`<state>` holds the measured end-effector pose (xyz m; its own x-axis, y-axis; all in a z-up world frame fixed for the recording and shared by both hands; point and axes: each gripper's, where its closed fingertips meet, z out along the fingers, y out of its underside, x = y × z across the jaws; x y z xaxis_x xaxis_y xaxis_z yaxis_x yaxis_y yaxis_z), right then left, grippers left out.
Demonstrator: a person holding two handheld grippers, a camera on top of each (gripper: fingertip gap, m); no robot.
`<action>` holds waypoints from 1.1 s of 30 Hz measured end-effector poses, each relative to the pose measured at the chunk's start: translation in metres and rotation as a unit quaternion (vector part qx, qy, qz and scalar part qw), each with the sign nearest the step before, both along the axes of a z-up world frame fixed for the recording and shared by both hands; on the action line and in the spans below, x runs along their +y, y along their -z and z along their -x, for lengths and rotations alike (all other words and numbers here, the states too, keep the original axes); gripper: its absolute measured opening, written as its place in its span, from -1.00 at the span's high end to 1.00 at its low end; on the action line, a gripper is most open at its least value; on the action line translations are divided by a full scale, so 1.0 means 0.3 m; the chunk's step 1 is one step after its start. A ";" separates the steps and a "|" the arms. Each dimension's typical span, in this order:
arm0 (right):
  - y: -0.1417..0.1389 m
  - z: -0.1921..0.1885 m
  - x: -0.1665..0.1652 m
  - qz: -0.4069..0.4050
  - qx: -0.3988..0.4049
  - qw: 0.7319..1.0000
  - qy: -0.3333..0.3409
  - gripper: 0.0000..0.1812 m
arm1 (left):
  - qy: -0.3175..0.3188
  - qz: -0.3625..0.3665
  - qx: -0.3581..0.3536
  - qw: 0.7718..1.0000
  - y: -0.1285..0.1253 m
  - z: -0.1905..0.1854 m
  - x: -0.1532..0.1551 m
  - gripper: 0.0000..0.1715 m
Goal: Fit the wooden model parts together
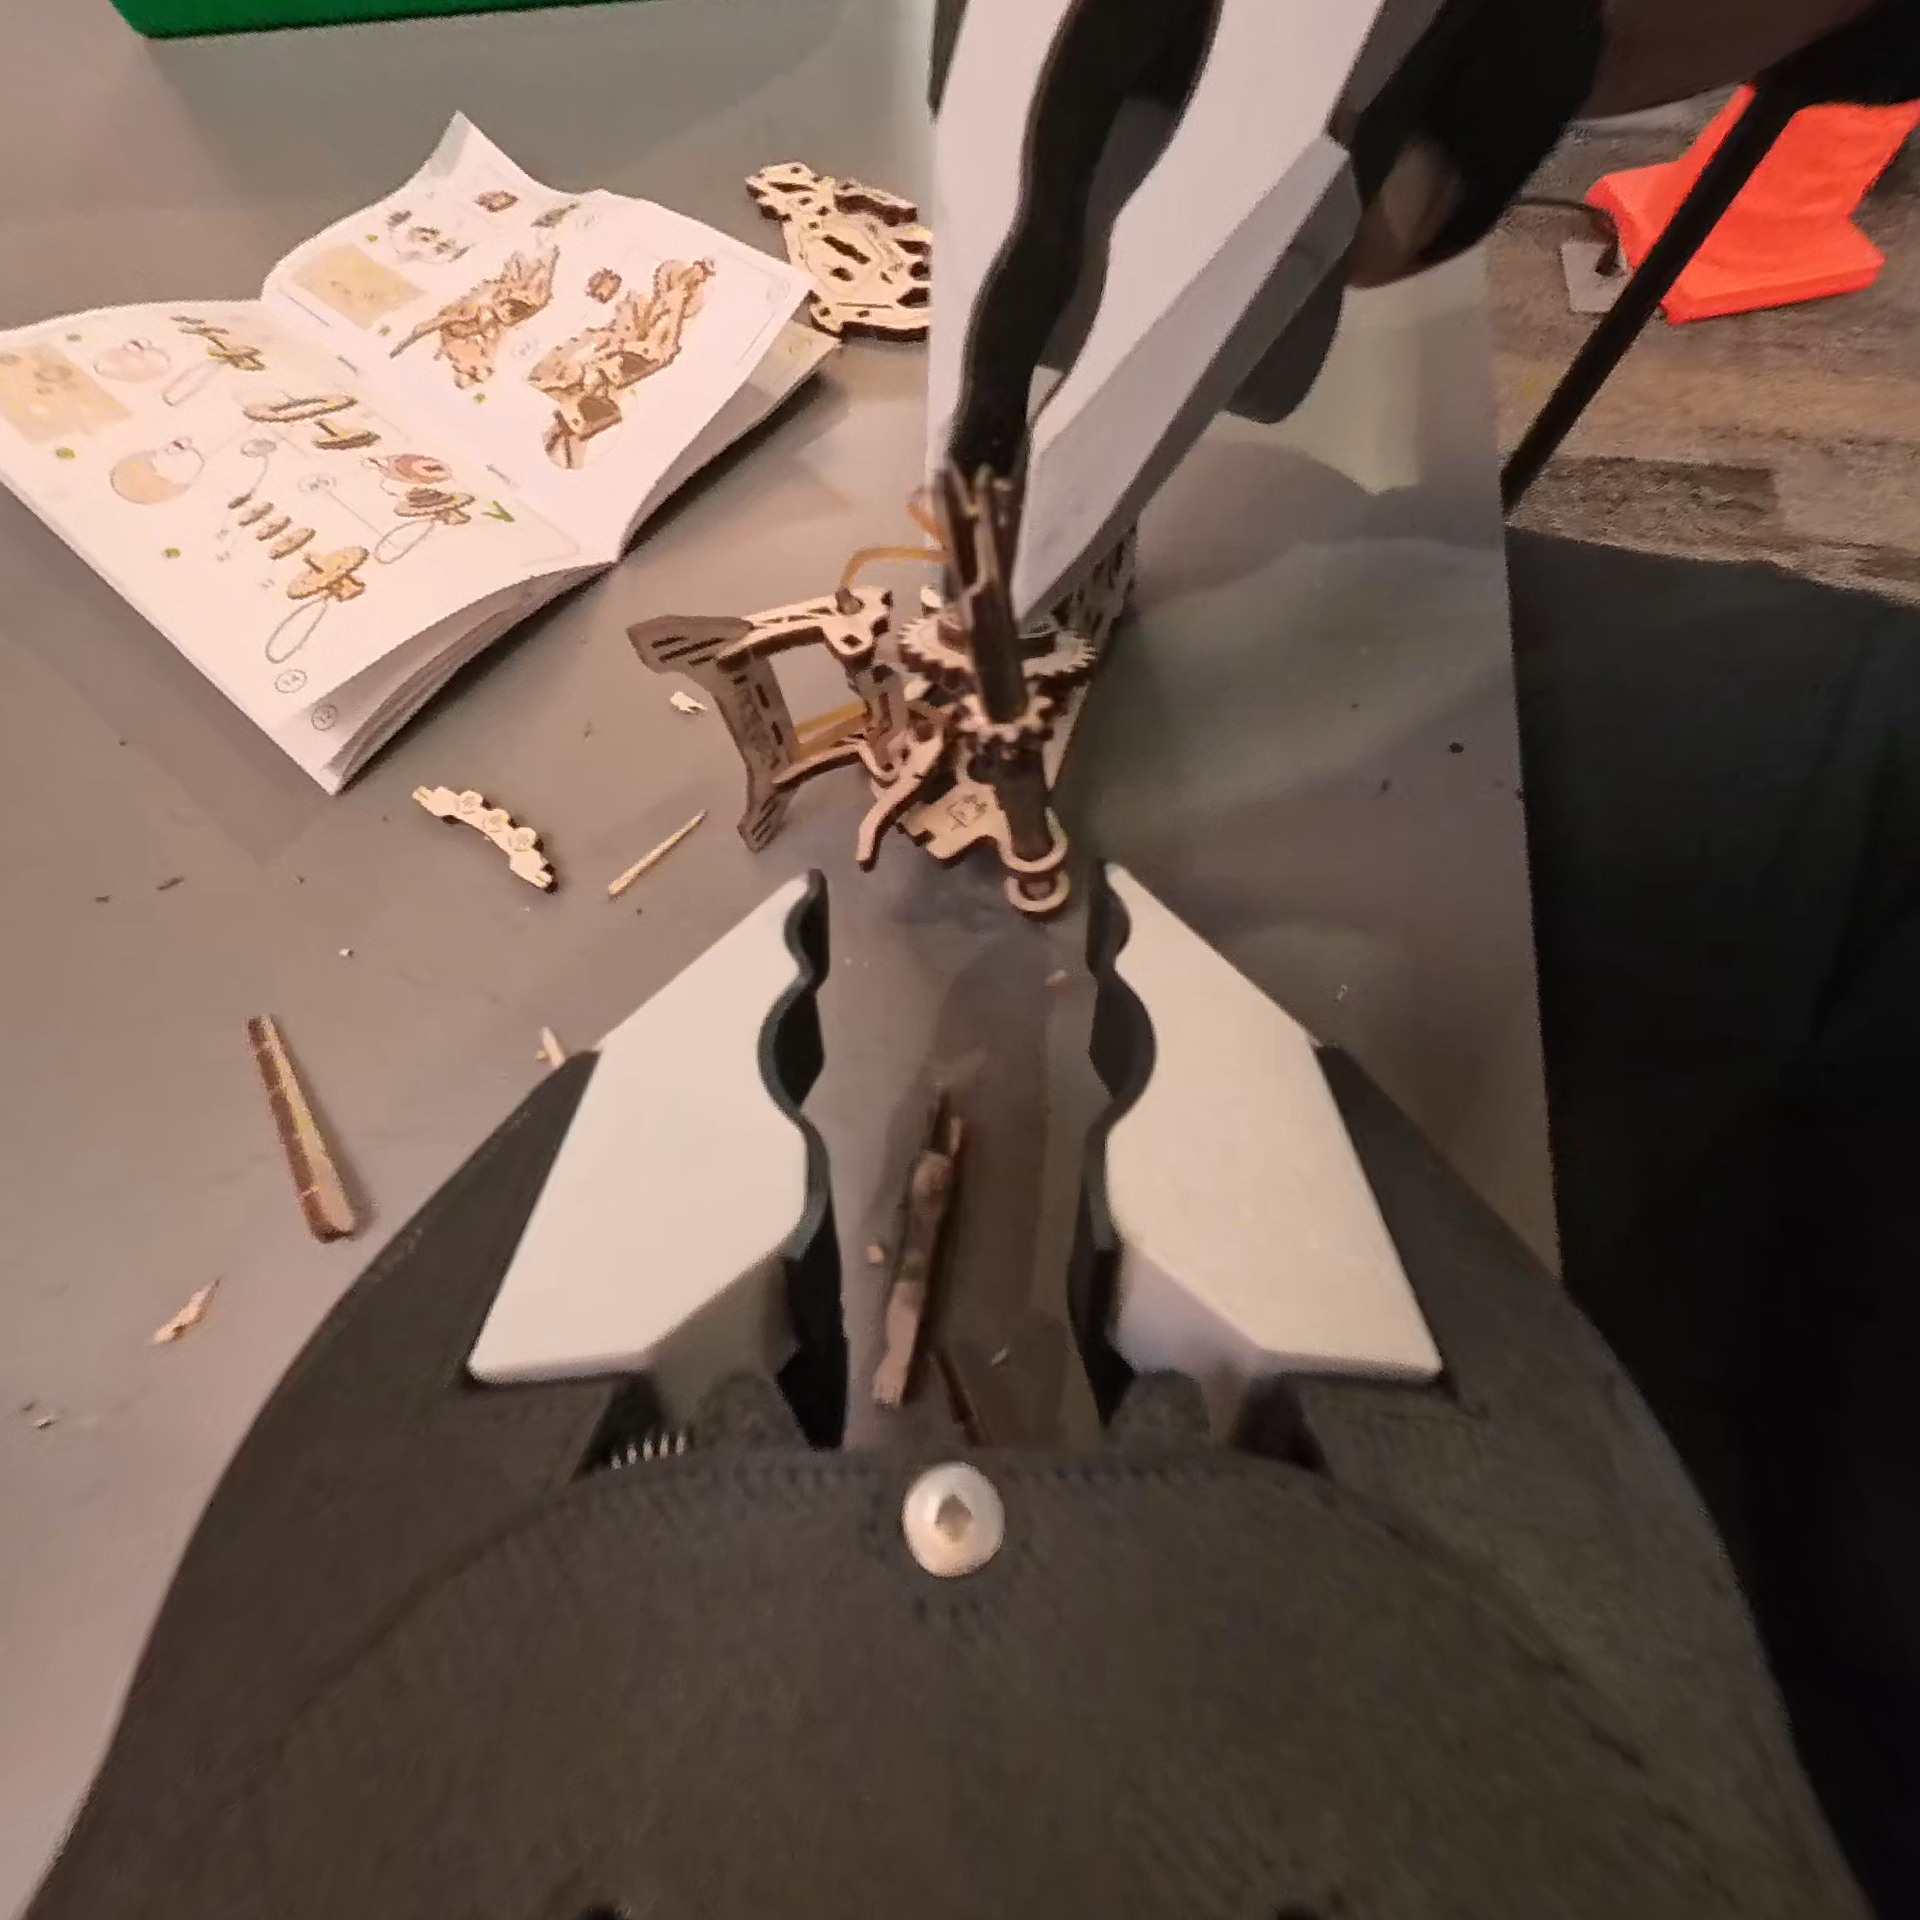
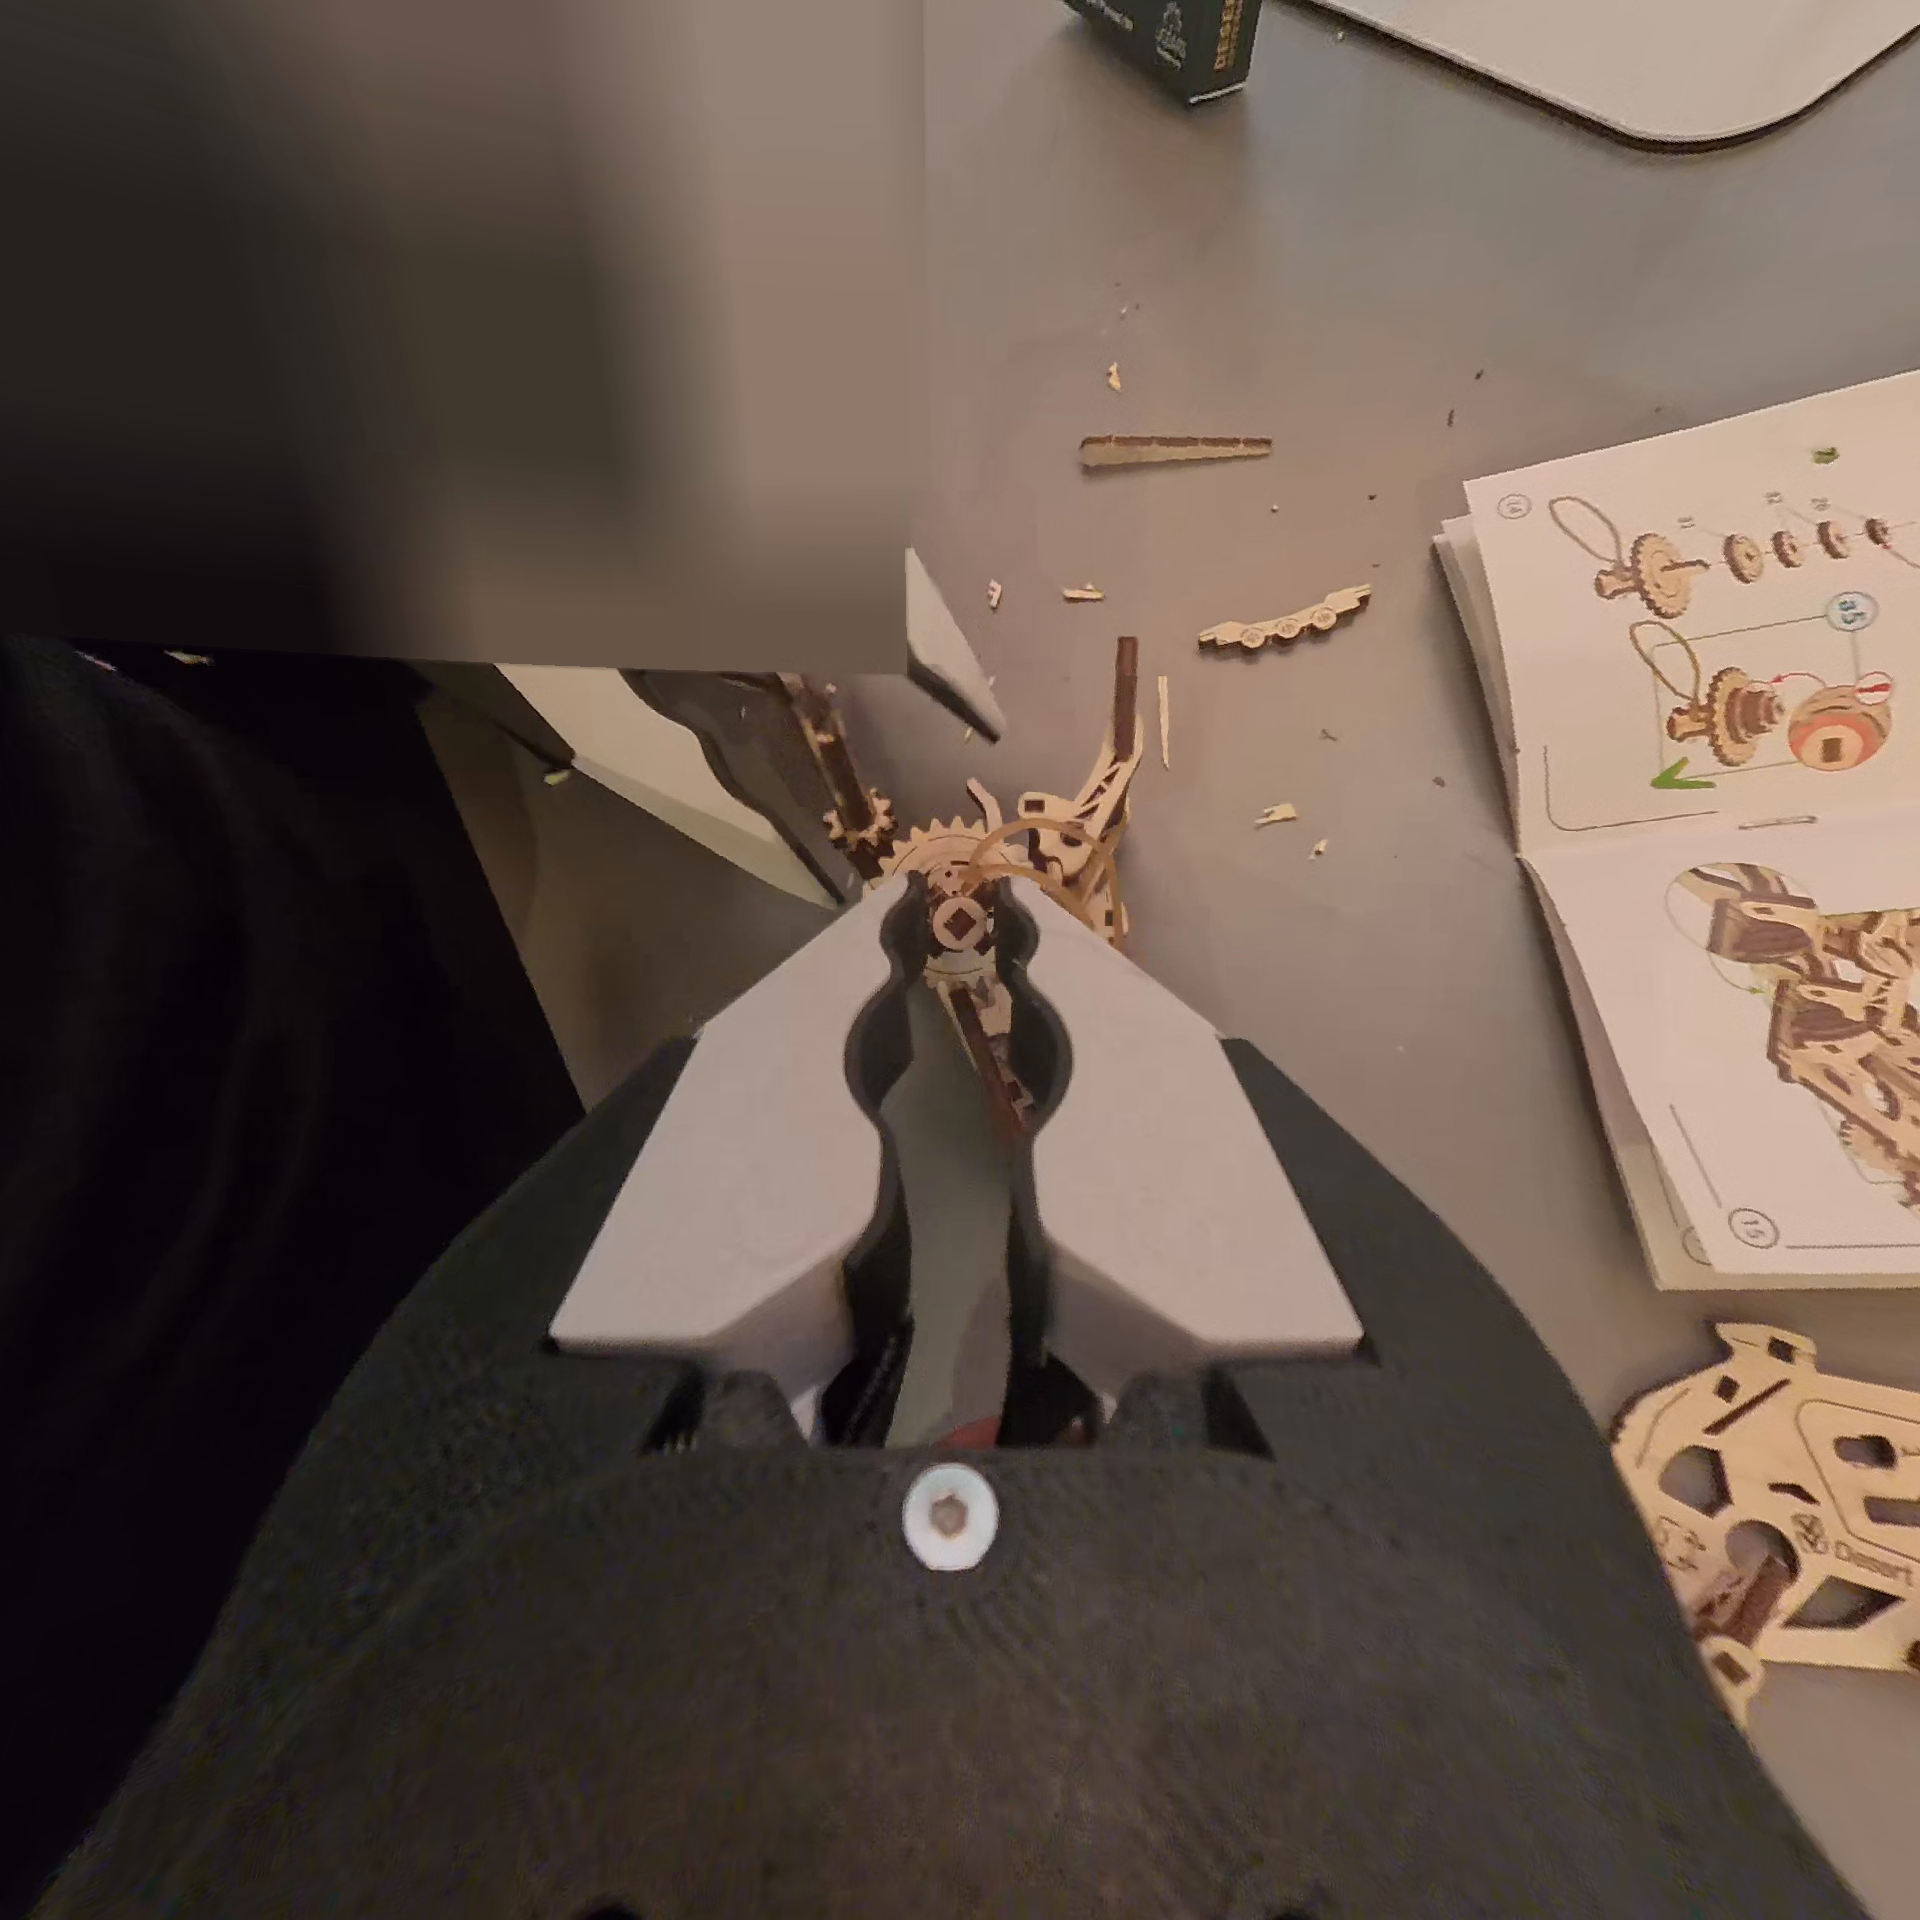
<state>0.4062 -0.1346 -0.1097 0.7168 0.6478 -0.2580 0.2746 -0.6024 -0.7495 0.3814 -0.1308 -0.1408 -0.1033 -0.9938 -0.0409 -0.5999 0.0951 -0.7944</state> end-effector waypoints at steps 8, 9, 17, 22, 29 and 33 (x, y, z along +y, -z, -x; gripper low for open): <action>0.021 0.004 -0.001 -0.003 -0.023 1.000 -0.007 0.90 | 0.014 0.012 0.051 0.999 0.052 -0.017 -0.031 0.45; 0.020 0.003 -0.001 -0.003 -0.024 1.000 -0.007 0.90 | 0.011 0.021 0.044 0.999 0.045 -0.026 -0.031 0.48; 0.028 -0.007 0.000 -0.004 -0.019 1.000 -0.001 0.90 | 0.011 0.024 0.056 0.998 0.056 -0.051 -0.040 0.83; 0.018 -0.022 0.003 -0.012 -0.016 1.000 0.006 0.90 | 0.007 -0.001 0.044 0.999 0.046 -0.066 -0.031 0.87; -0.004 -0.065 0.005 -0.067 -0.050 0.996 0.026 0.90 | 0.013 -0.064 0.025 0.998 0.002 -0.093 -0.018 0.87; -0.008 -0.083 0.002 -0.112 -0.097 0.989 0.026 0.90 | 0.019 -0.091 0.031 0.995 -0.003 -0.108 -0.017 0.87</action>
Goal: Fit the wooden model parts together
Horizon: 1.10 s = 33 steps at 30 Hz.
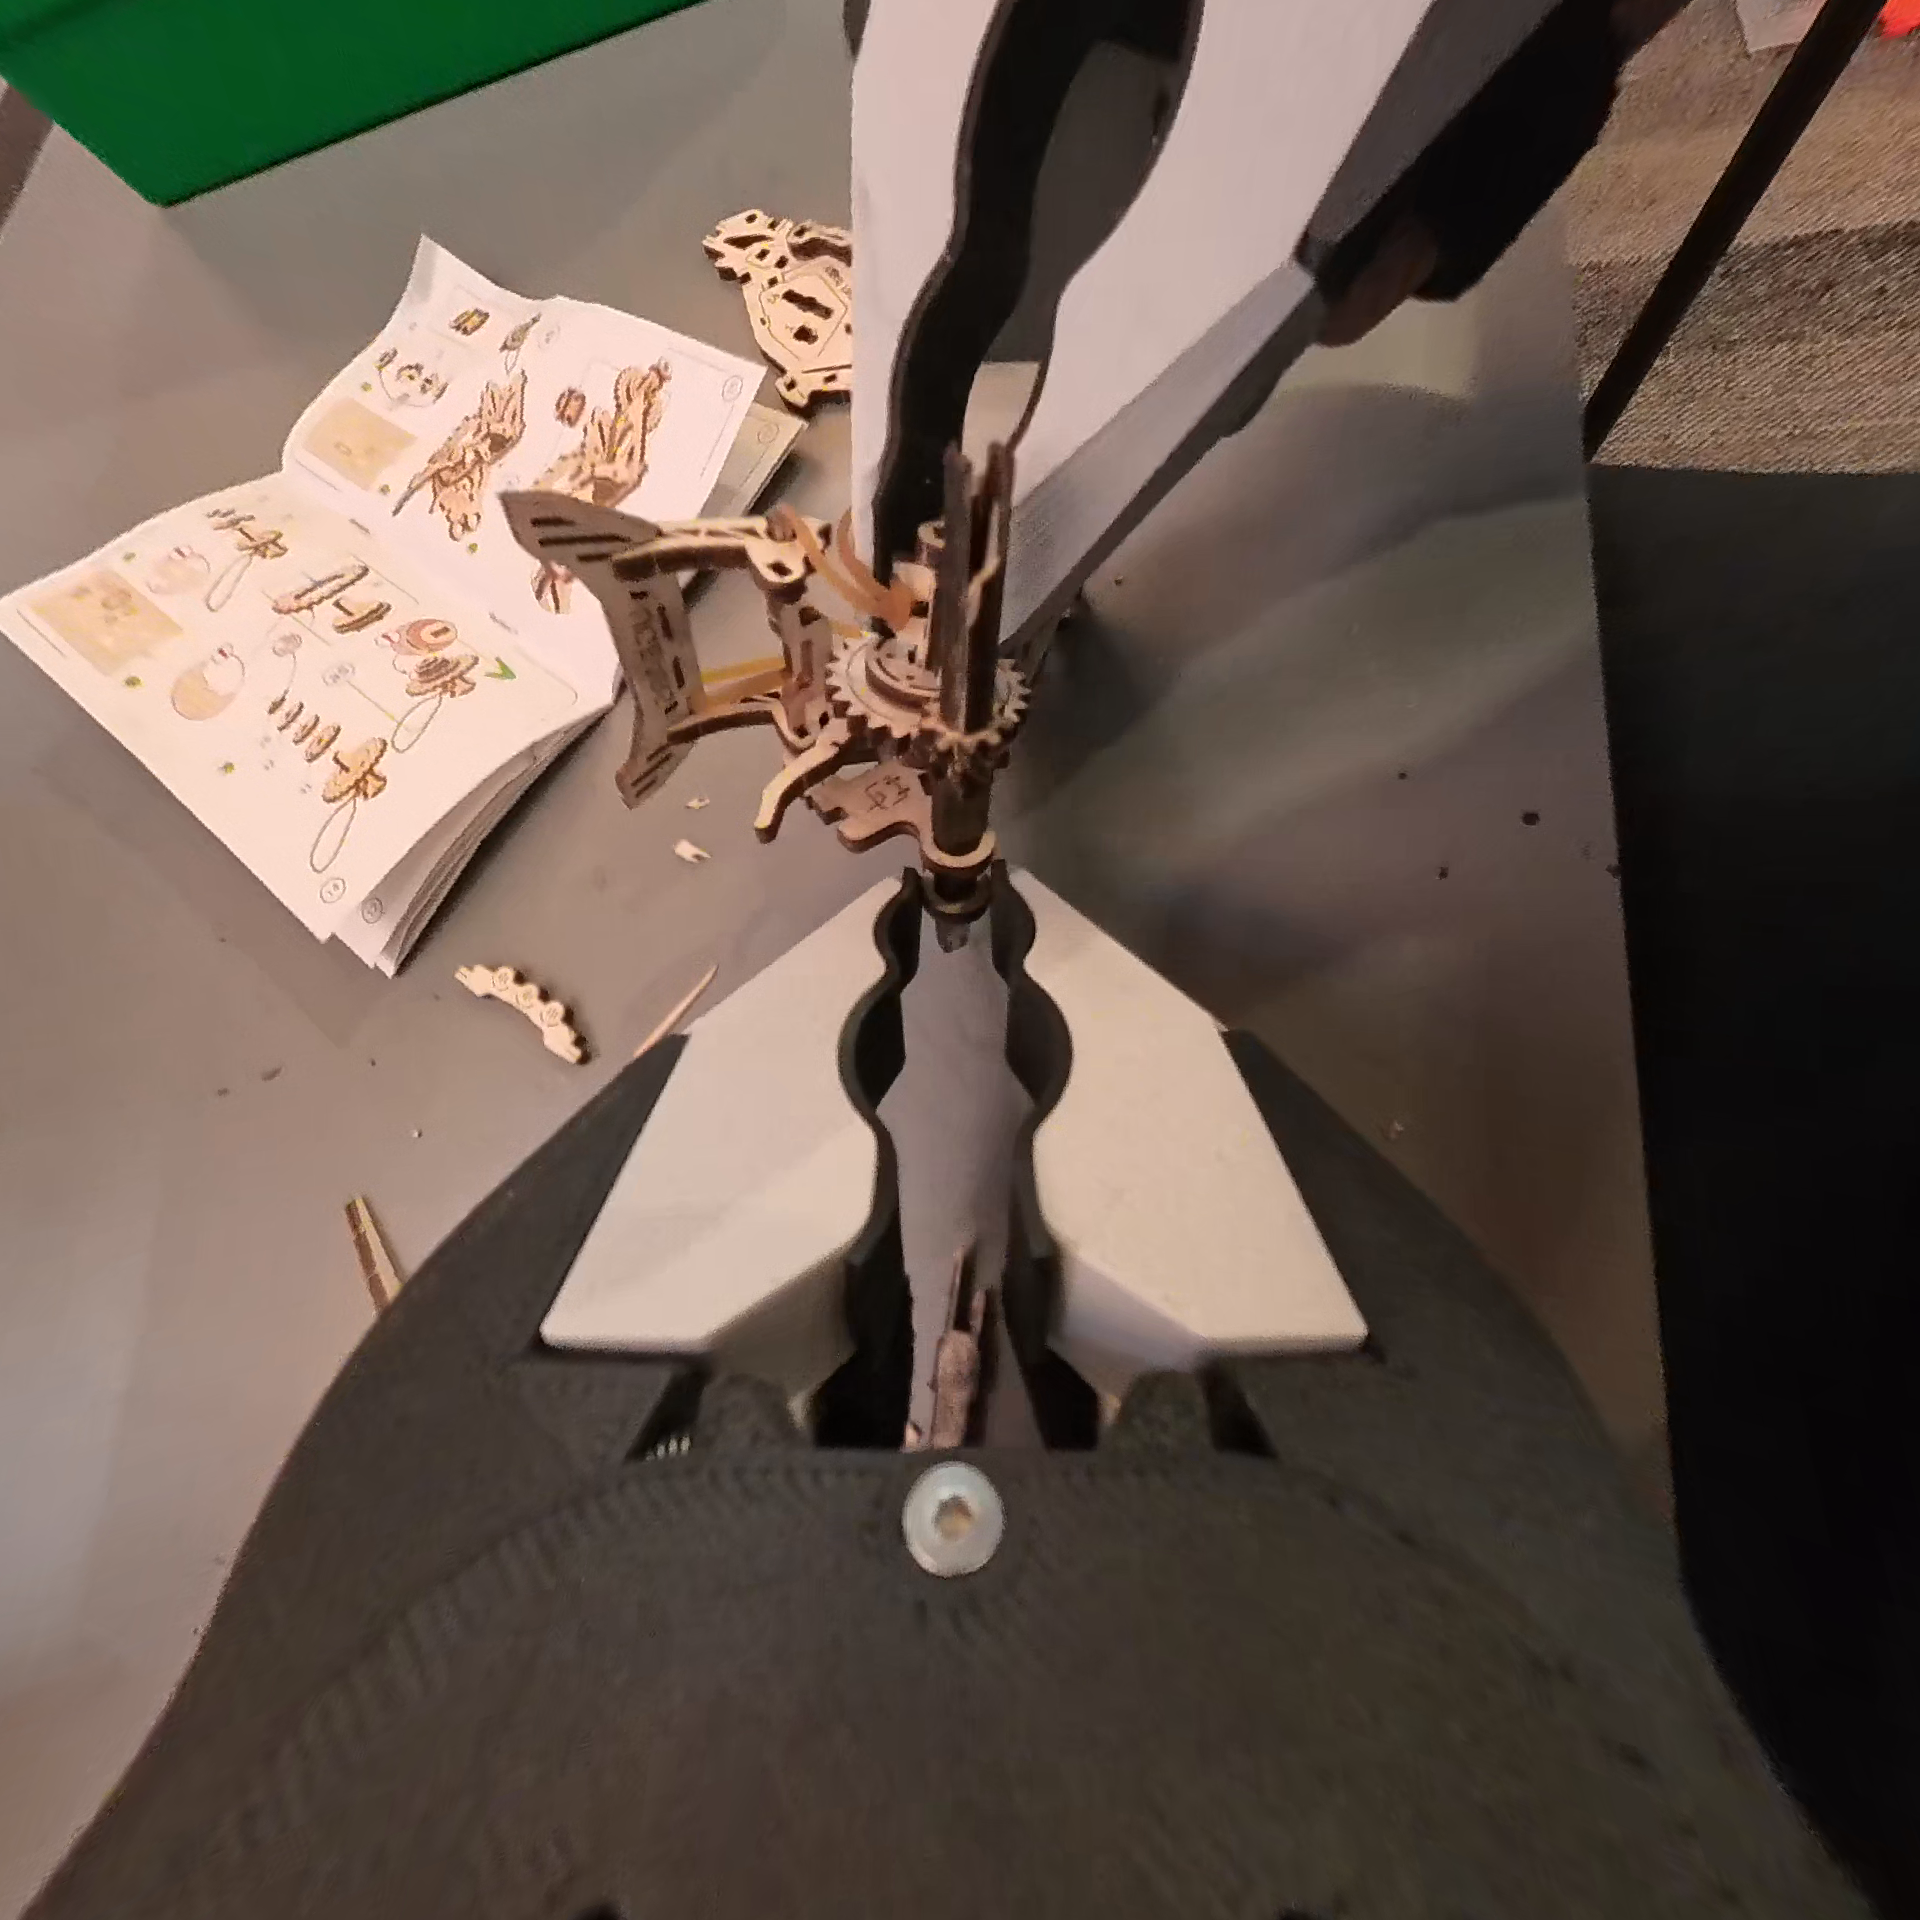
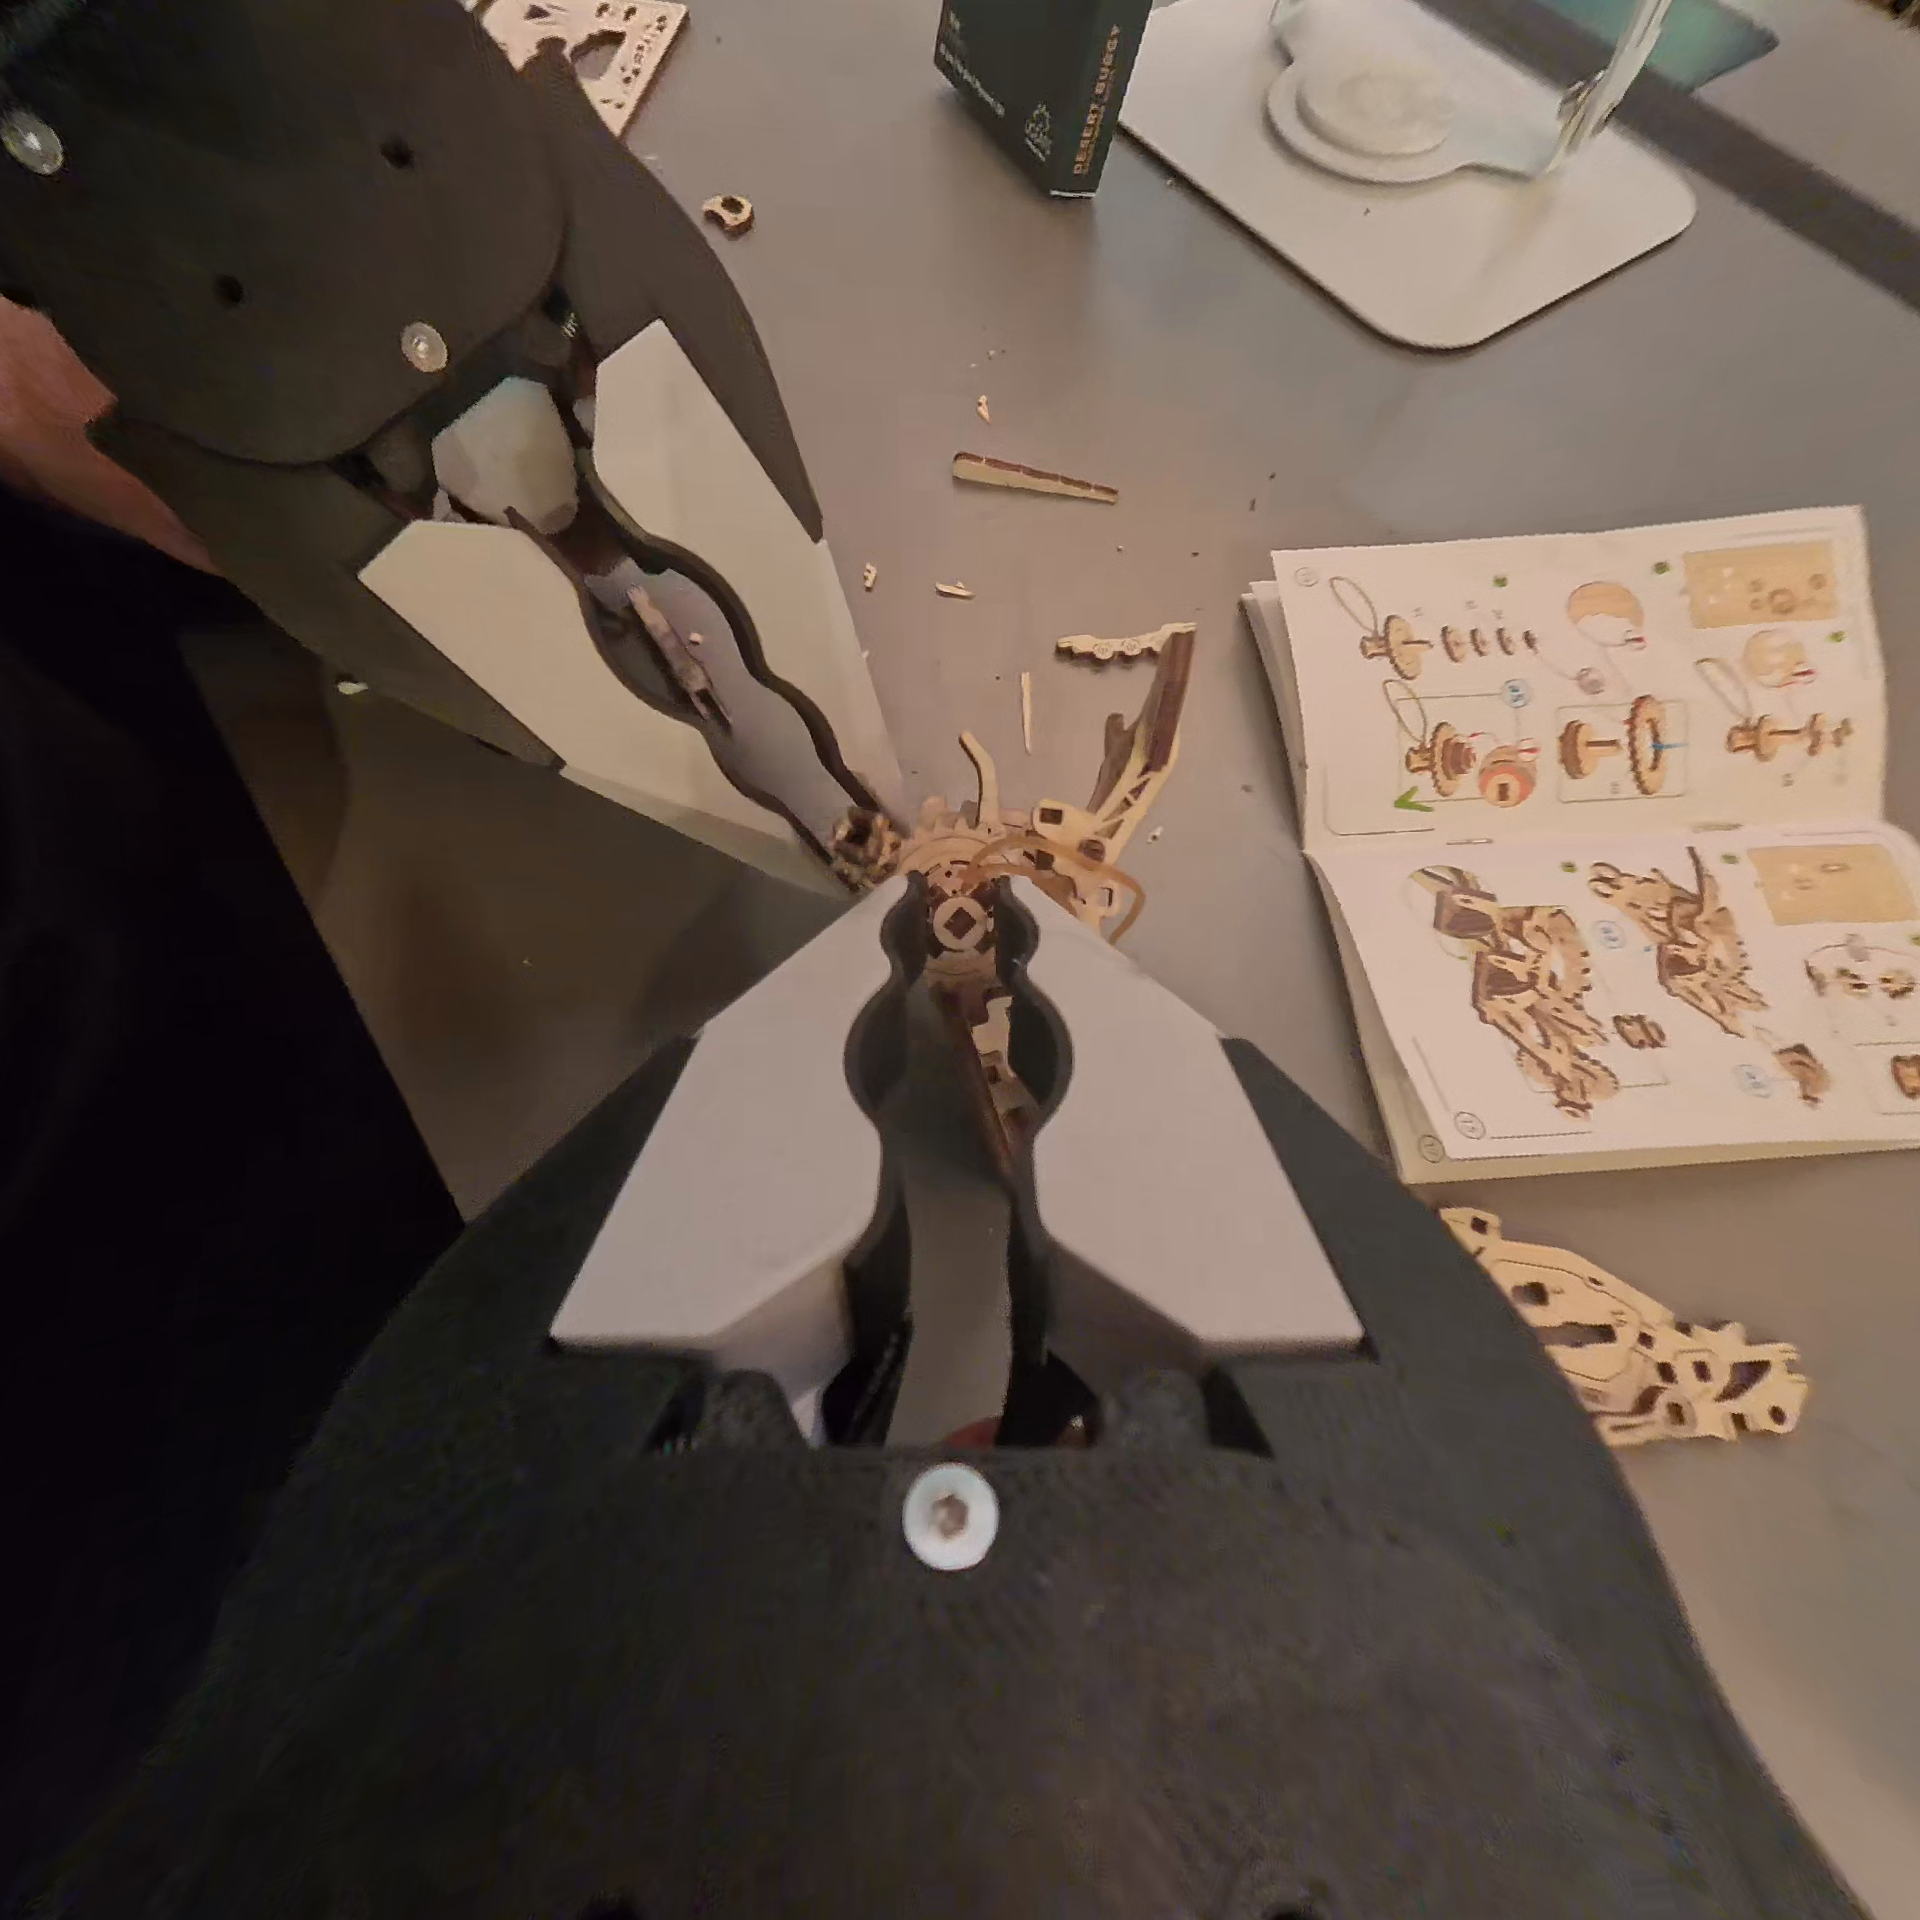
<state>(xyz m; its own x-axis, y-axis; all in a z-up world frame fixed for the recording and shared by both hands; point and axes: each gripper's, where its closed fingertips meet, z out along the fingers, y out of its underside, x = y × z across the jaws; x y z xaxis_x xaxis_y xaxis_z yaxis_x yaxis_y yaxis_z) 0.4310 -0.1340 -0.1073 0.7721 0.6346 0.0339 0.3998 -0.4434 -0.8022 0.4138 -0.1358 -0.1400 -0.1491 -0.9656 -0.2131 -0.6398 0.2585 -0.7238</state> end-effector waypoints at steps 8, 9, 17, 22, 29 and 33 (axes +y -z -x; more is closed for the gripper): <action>-0.001 -0.021 -0.003 -0.025 -0.012 1.000 0.007 0.90 | 0.014 -0.043 -0.007 0.999 -0.017 -0.018 -0.008 0.87; -0.002 -0.023 -0.003 -0.021 -0.002 1.000 0.009 0.90 | 0.015 -0.046 -0.010 0.999 -0.019 -0.019 -0.007 0.87; 0.000 -0.035 -0.006 0.017 0.076 0.997 0.020 0.90 | 0.021 -0.048 -0.022 0.998 -0.029 -0.029 -0.013 0.88; -0.004 -0.041 -0.005 0.028 0.091 0.995 0.030 0.90 | 0.022 -0.076 -0.029 0.996 -0.036 -0.033 -0.012 0.88; -0.003 -0.050 -0.014 0.082 0.089 0.993 0.018 0.90 | 0.039 -0.116 -0.033 0.992 -0.043 -0.042 -0.027 0.89; 0.000 -0.057 -0.003 0.098 0.086 0.991 0.016 0.90 | 0.032 -0.109 -0.032 0.993 -0.042 -0.048 -0.019 0.88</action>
<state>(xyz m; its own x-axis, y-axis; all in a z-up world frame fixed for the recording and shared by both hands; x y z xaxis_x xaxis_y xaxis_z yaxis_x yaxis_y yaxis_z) 0.4481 -0.1348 -0.1073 0.7759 0.5910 -0.2207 0.2481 -0.6075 -0.7546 0.4281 -0.1413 -0.1274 -0.1883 -0.8843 -0.4273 -0.5713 0.4526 -0.6847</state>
